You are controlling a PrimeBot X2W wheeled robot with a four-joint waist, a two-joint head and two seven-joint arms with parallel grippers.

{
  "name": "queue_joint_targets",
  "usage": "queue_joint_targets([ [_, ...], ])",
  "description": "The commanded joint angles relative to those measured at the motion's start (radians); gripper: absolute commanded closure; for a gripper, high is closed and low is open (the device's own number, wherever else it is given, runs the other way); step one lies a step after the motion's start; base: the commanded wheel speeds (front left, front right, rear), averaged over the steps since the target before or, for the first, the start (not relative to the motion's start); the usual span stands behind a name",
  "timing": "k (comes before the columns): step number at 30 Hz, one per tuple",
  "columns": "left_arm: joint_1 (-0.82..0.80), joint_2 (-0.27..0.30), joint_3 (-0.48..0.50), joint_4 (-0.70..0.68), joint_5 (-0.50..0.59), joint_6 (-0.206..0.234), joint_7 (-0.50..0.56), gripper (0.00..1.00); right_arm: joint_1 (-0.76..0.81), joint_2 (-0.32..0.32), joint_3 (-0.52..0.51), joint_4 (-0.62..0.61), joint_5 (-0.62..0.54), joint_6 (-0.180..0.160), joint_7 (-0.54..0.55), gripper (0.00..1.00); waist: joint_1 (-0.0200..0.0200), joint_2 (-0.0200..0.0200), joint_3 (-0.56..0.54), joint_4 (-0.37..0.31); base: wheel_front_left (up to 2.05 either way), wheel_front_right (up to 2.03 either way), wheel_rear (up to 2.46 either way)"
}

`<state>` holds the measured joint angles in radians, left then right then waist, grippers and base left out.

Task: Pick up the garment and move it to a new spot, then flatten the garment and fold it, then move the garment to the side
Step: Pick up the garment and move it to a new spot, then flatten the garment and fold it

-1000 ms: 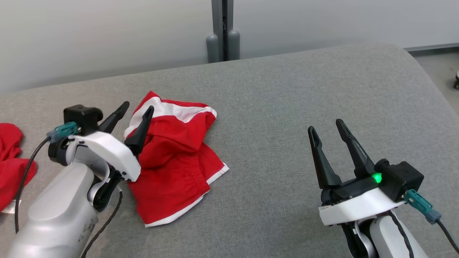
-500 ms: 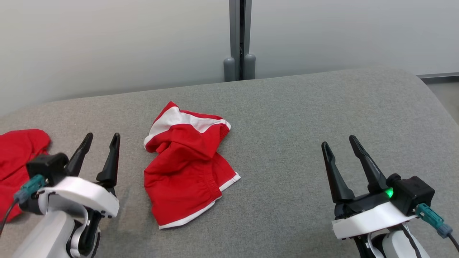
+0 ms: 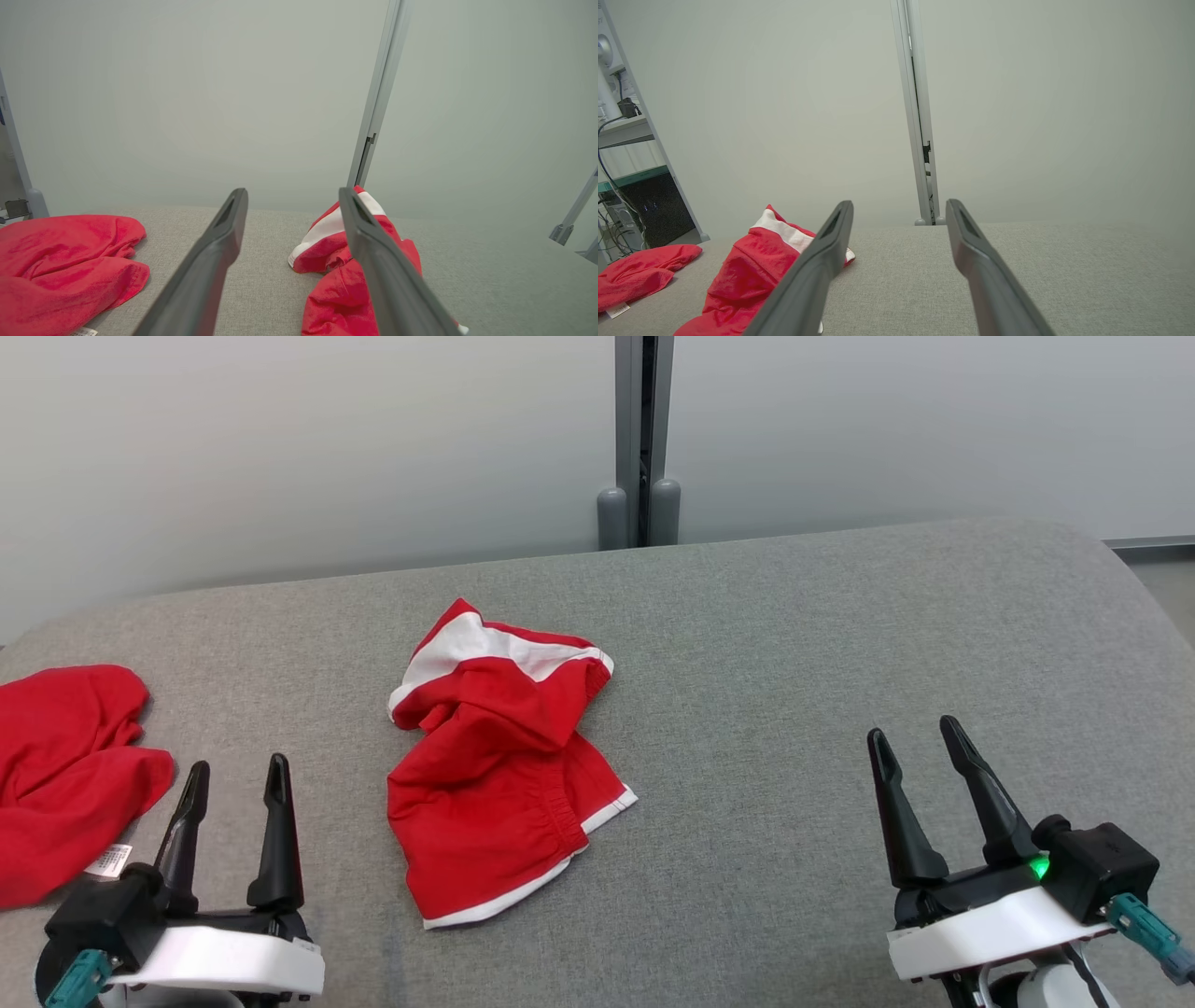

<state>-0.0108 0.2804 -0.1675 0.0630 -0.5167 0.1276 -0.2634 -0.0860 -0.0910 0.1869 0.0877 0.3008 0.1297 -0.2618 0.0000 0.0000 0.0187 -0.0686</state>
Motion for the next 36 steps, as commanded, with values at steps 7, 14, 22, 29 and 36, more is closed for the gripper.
queue_joint_targets([
  [7, 0.041, -0.094, 0.091, 0.004, 0.109, -0.079, -0.002, 0.00, 0.006, 0.006, -0.002, 0.003, -0.009, 0.002, -0.005, 0.00, 0.0000, 0.0000, 0.002, 0.006, 0.00, 0.00, 0.00],
  [14, 0.032, -0.148, 0.148, 0.028, 0.163, -0.139, -0.002, 0.00, 0.000, 0.001, 0.001, 0.007, -0.007, 0.002, -0.005, 0.00, 0.0000, 0.0000, -0.005, 0.014, 0.00, 0.00, 0.00],
  [22, 0.027, -0.186, 0.191, 0.045, 0.203, -0.185, -0.002, 0.00, -0.005, 0.000, 0.018, 0.013, 0.001, 0.002, -0.005, 0.00, 0.0000, 0.0000, -0.009, 0.025, 0.00, 0.00, 0.00],
  [29, 0.013, -0.209, 0.197, 0.065, 0.218, -0.211, -0.002, 0.00, -0.059, -0.014, 0.139, 0.110, 0.040, 0.002, -0.005, 0.00, 0.0000, 0.0000, -0.007, 0.086, 0.00, 0.00, 0.00],
  [36, -0.004, -0.220, 0.194, 0.091, 0.216, -0.225, -0.002, 0.00, -0.192, -0.049, 0.344, 0.343, 0.151, 0.002, 0.057, 0.00, 0.0000, 0.0000, 0.002, 0.188, 0.00, 0.00, 0.00],
])
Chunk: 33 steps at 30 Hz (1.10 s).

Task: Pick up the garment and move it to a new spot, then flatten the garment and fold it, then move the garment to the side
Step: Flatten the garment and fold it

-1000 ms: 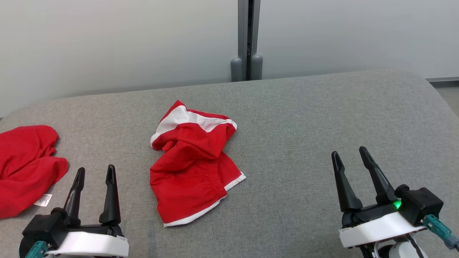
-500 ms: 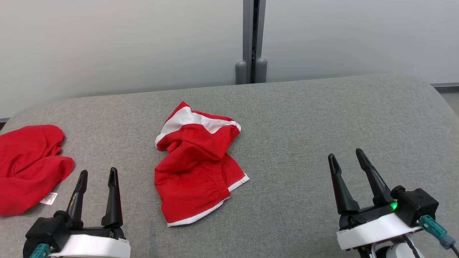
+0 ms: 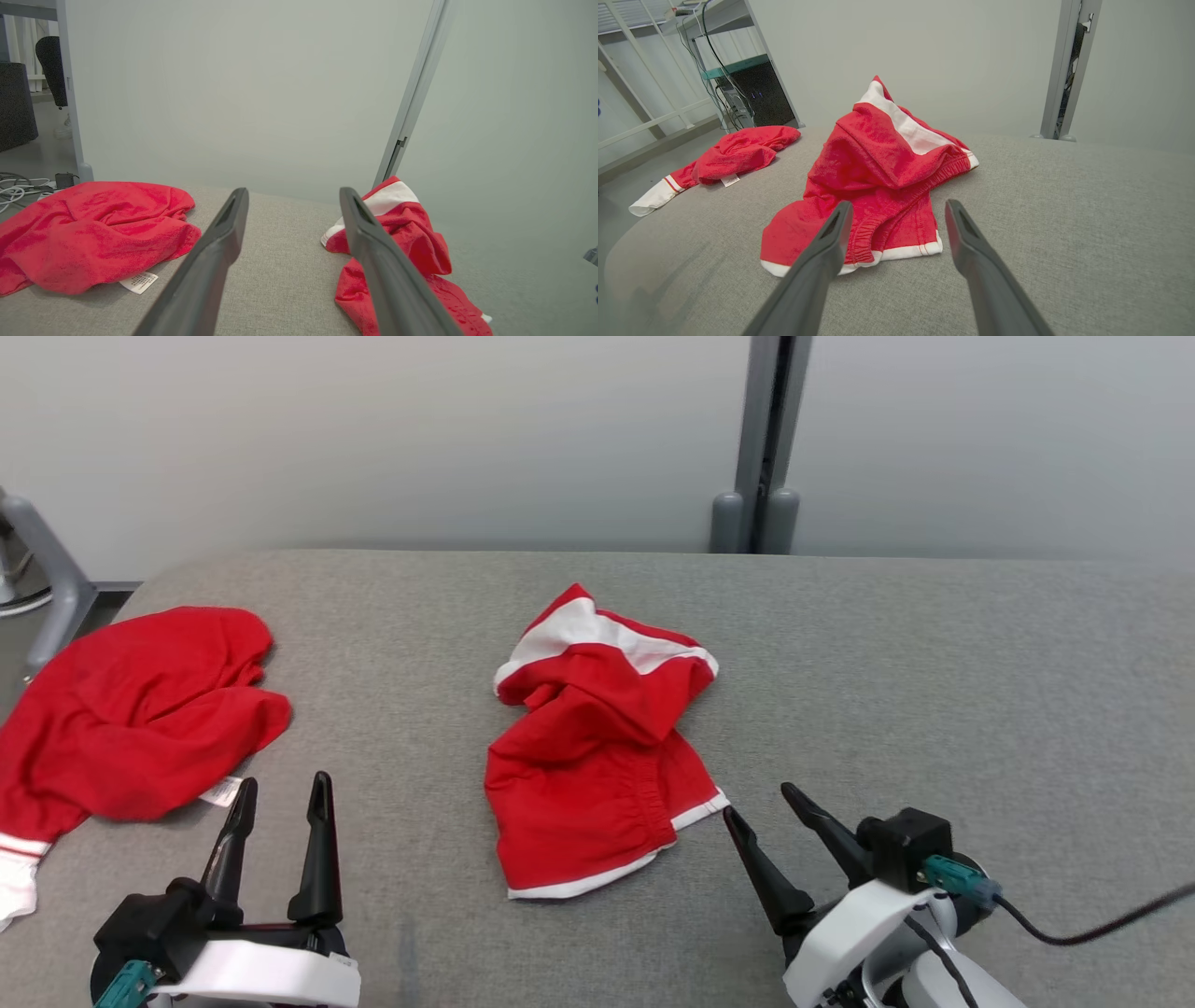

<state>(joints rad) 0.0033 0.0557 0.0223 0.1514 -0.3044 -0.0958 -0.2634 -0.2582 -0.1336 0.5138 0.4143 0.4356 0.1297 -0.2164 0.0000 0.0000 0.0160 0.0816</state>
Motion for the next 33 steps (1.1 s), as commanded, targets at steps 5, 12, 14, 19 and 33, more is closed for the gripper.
queue_joint_targets([
  [5, -0.024, 0.000, -0.004, 0.019, -0.002, -0.009, -0.002, 0.00, -0.084, -0.023, 0.105, 0.111, 0.100, 0.002, 0.081, 0.00, 0.0000, 0.0000, 0.008, 0.090, 0.00, 0.00, 0.00],
  [12, -0.040, -0.003, -0.012, 0.040, -0.014, -0.016, -0.002, 0.00, -0.169, -0.025, 0.182, 0.244, 0.187, 0.001, 0.133, 0.00, 0.0000, 0.0000, 0.025, 0.169, 0.00, 0.00, 0.00],
  [14, -0.040, -0.003, -0.012, 0.046, -0.016, -0.018, -0.002, 0.00, -0.184, -0.024, 0.190, 0.279, 0.202, 0.001, 0.131, 0.00, 0.0000, 0.0000, 0.030, 0.186, 0.00, 0.00, 0.00],
  [19, -0.048, -0.004, -0.016, 0.057, -0.026, -0.021, -0.002, 0.00, -0.216, -0.013, 0.196, 0.367, 0.217, 0.001, 0.132, 0.00, 0.0000, 0.0000, 0.040, 0.217, 0.00, 0.00, 0.00],
  [33, -0.048, -0.004, -0.009, 0.069, -0.022, -0.023, -0.002, 0.00, -0.255, 0.009, 0.265, 0.428, 0.274, 0.001, 0.038, 1.00, 0.0000, 0.0000, 0.033, 0.205, 0.00, 0.00, 0.00],
])
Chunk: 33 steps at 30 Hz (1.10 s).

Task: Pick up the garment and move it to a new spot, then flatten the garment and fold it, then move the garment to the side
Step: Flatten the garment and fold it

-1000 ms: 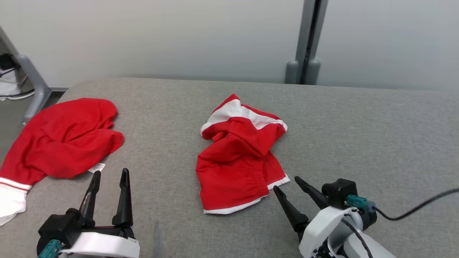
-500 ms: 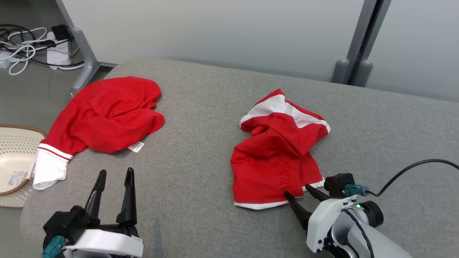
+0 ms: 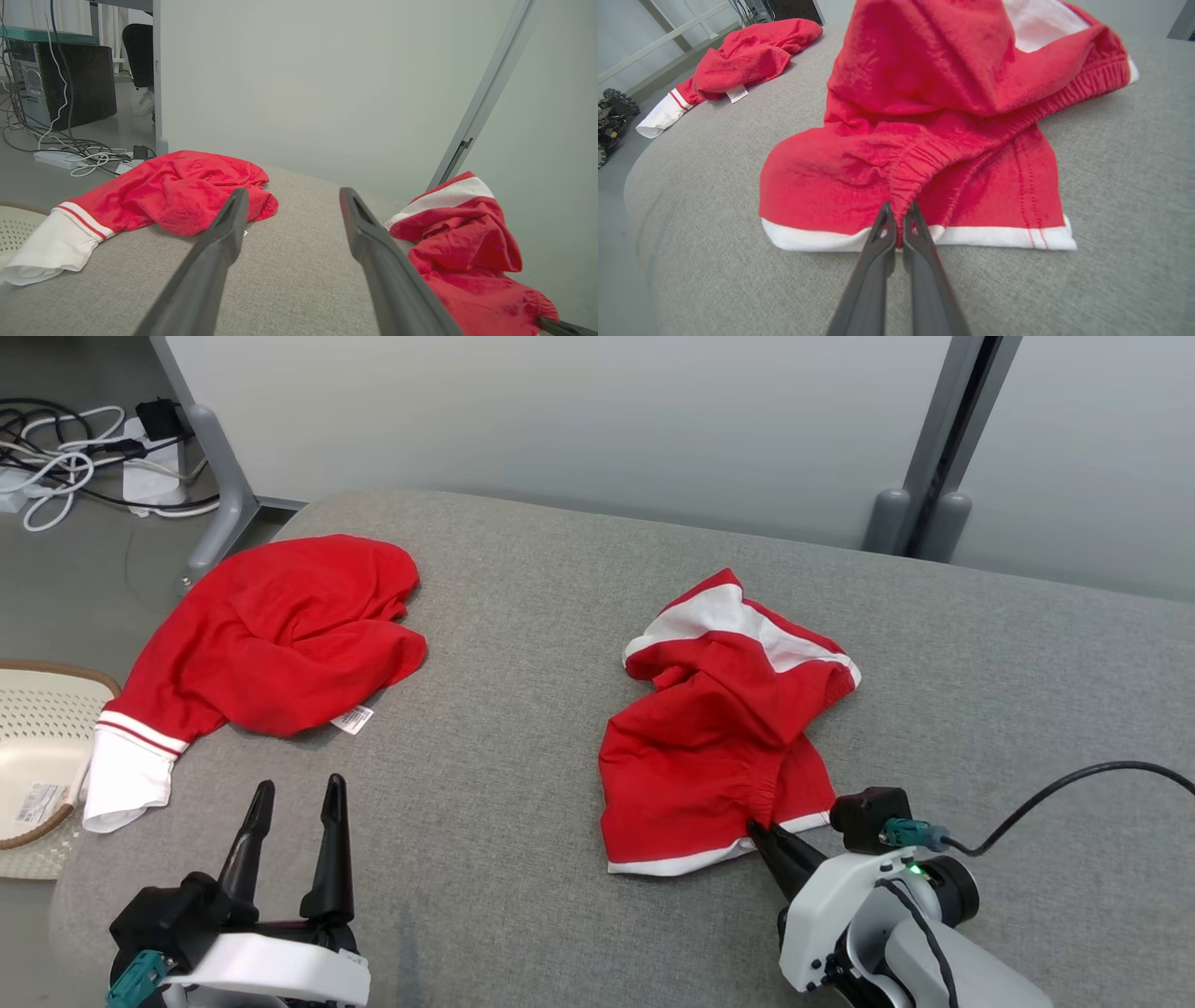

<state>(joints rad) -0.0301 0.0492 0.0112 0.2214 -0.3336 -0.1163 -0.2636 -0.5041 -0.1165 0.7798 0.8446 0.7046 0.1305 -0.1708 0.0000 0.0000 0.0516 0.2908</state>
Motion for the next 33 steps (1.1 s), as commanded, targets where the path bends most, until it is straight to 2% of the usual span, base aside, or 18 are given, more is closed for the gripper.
queue_joint_targets([
  [1, -0.014, 0.003, 0.003, 0.000, 0.007, -0.003, -0.002, 0.00, -0.012, -0.009, 0.003, -0.008, 0.010, 0.001, -0.016, 1.00, 0.0000, 0.0000, -0.004, -0.009, 0.00, 0.00, 0.00],
  [7, -0.012, 0.003, 0.006, 0.000, 0.007, -0.001, -0.002, 0.00, -0.024, -0.019, 0.006, -0.057, 0.034, 0.001, -0.064, 1.00, 0.0000, 0.0000, -0.009, -0.039, 0.00, 0.00, 0.00],
  [10, -0.010, 0.003, 0.007, 0.001, 0.006, -0.002, -0.002, 0.00, -0.038, -0.044, -0.012, -0.116, 0.054, 0.000, -0.084, 1.00, 0.0000, 0.0000, -0.011, -0.068, 0.00, 0.00, 0.00],
  [17, -0.009, 0.003, 0.000, 0.007, 0.000, -0.004, -0.002, 0.00, -0.032, -0.090, -0.065, -0.168, 0.052, 0.000, -0.093, 1.00, 0.0000, 0.0000, -0.014, -0.120, 0.00, 0.00, 0.00],
  [26, -0.014, 0.003, -0.006, 0.014, -0.001, -0.007, -0.002, 0.00, 0.037, -0.169, -0.188, -0.157, 0.011, 0.000, -0.095, 1.00, 0.0000, 0.0000, -0.013, -0.192, 0.00, 0.00, 0.00],
  [33, -0.023, 0.003, -0.008, 0.017, 0.006, -0.009, -0.002, 0.00, 0.112, -0.194, -0.272, -0.130, -0.035, 0.000, -0.095, 1.00, 0.0000, 0.0000, -0.002, -0.235, 0.00, 0.00, 0.00],
])
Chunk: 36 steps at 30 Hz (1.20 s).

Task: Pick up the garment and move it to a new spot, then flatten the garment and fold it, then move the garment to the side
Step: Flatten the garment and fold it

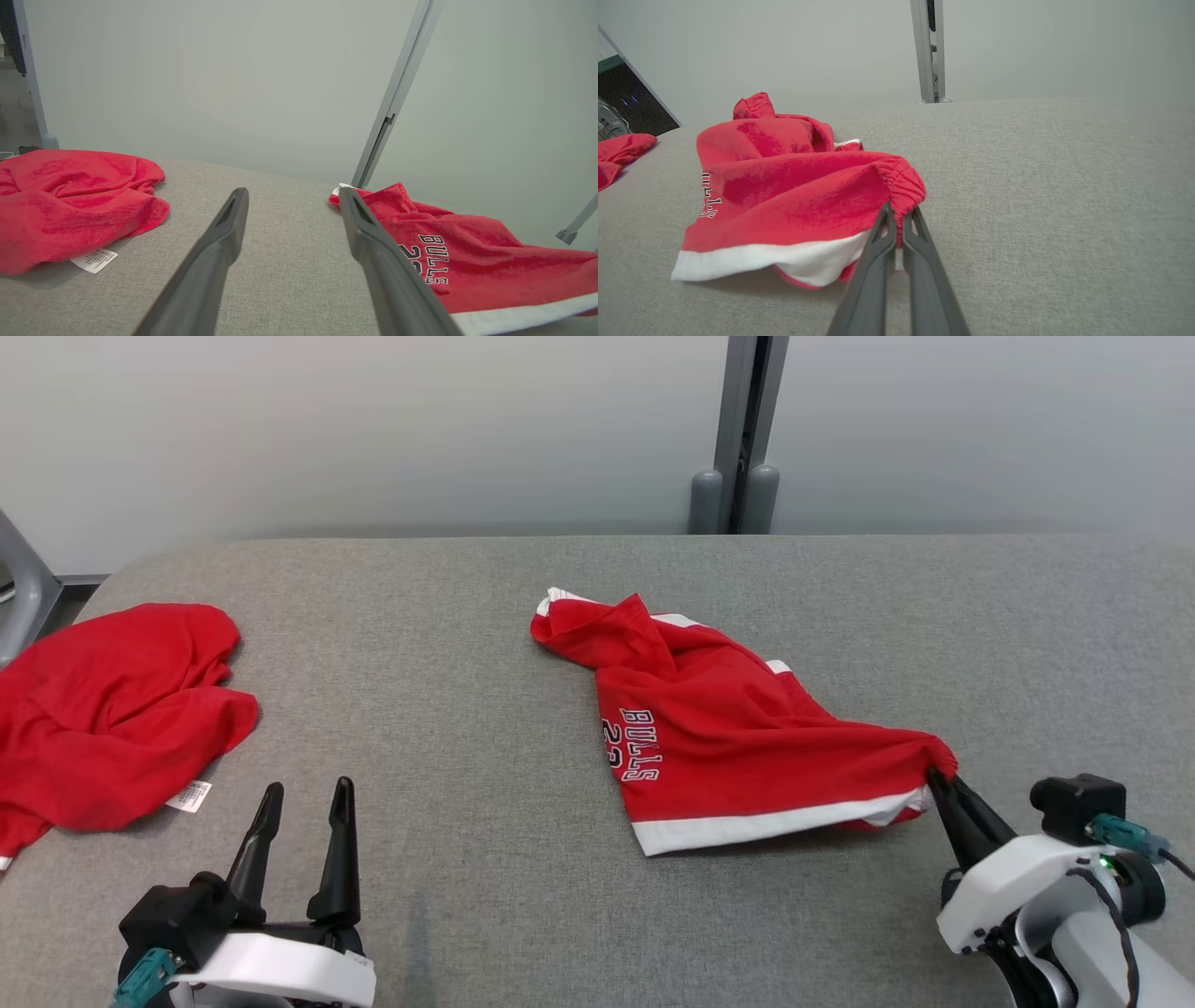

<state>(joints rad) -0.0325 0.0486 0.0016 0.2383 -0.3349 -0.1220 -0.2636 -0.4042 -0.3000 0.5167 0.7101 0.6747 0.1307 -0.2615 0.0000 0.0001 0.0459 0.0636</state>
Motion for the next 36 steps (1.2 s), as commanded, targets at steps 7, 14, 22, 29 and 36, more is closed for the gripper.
queue_joint_targets([
  [7, -0.025, 0.003, 0.008, 0.001, 0.016, -0.006, -0.001, 0.00, 0.076, -0.009, -0.075, 0.062, -0.065, 0.000, 0.015, 1.00, 0.0000, -0.0001, 0.017, -0.031, 0.00, 0.00, 0.00],
  [14, -0.032, 0.003, 0.005, 0.004, 0.019, -0.008, -0.002, 0.00, 0.106, 0.024, -0.121, 0.093, -0.124, 0.000, 0.049, 0.14, 0.0000, -0.0001, 0.023, -0.043, 0.00, 0.00, 0.00],
  [22, -0.021, 0.003, 0.006, 0.008, 0.018, -0.009, -0.001, 0.00, 0.111, 0.049, -0.208, 0.055, -0.165, 0.000, 0.028, 0.00, 0.0000, -0.0001, 0.004, -0.054, 0.00, 0.00, 0.00],
  [29, -0.003, 0.003, 0.002, 0.013, 0.018, -0.009, -0.001, 0.00, 0.140, 0.047, -0.290, -0.092, -0.192, 0.000, 0.001, 0.00, 0.0000, -0.0001, -0.026, -0.067, 0.00, 0.00, 0.00],
  [36, 0.001, 0.003, -0.010, 0.017, 0.018, -0.009, -0.001, 0.00, 0.216, 0.104, -0.392, -0.261, -0.256, 0.000, -0.004, 0.00, 0.0000, -0.0001, -0.047, -0.073, 0.00, 0.00, 0.00],
])
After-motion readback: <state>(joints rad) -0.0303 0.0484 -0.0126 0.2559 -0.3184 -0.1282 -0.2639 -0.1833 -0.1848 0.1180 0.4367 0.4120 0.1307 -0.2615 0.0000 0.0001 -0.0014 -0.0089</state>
